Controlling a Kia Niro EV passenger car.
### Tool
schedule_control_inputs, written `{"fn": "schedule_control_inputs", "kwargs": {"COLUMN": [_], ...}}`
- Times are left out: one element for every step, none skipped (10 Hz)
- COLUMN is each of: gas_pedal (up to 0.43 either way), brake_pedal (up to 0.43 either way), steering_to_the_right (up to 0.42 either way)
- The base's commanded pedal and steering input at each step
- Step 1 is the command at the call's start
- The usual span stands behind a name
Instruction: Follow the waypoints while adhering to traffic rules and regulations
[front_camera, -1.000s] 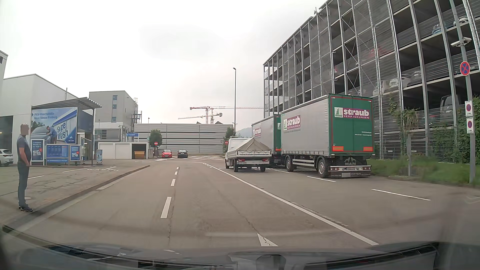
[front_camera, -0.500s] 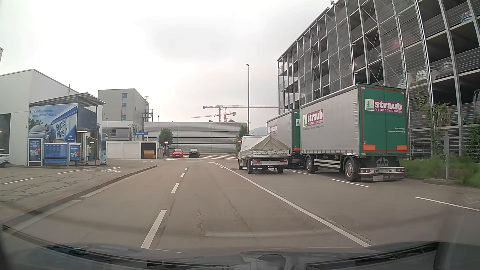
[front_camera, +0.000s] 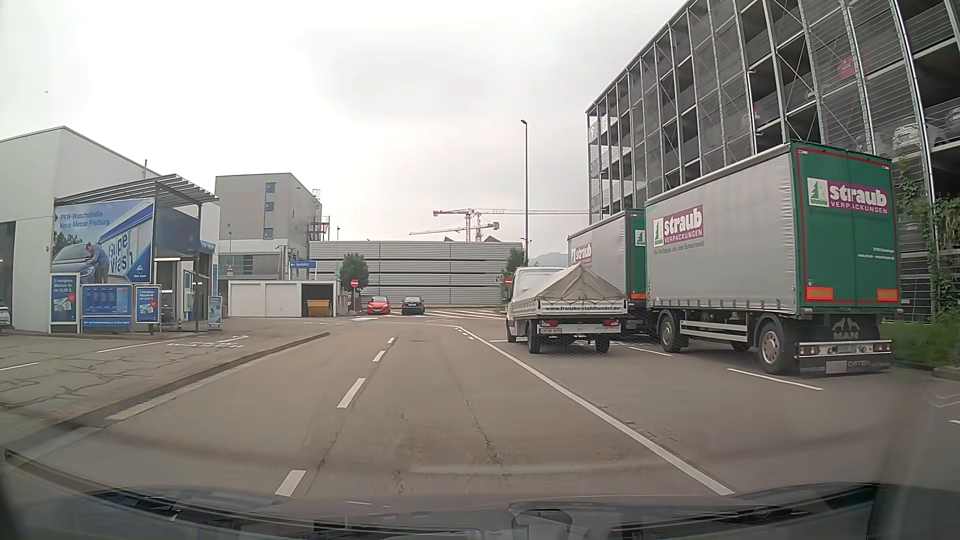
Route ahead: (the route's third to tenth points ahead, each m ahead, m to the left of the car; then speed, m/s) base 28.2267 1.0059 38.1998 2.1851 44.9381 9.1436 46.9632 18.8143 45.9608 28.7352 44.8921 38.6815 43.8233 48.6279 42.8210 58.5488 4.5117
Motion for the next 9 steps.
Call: {"fn": "schedule_control_inputs", "kwargs": {"gas_pedal": [0.059, 0.059, 0.059, 0.059, 0.059, 0.059, 0.059, 0.059, 0.059], "brake_pedal": [0.000, 0.000, 0.000, 0.000, 0.000, 0.000, 0.000, 0.000, 0.000], "steering_to_the_right": [-0.087, -0.085, -0.084, -0.083, -0.082, -0.081, -0.079, -0.075, -0.069]}}
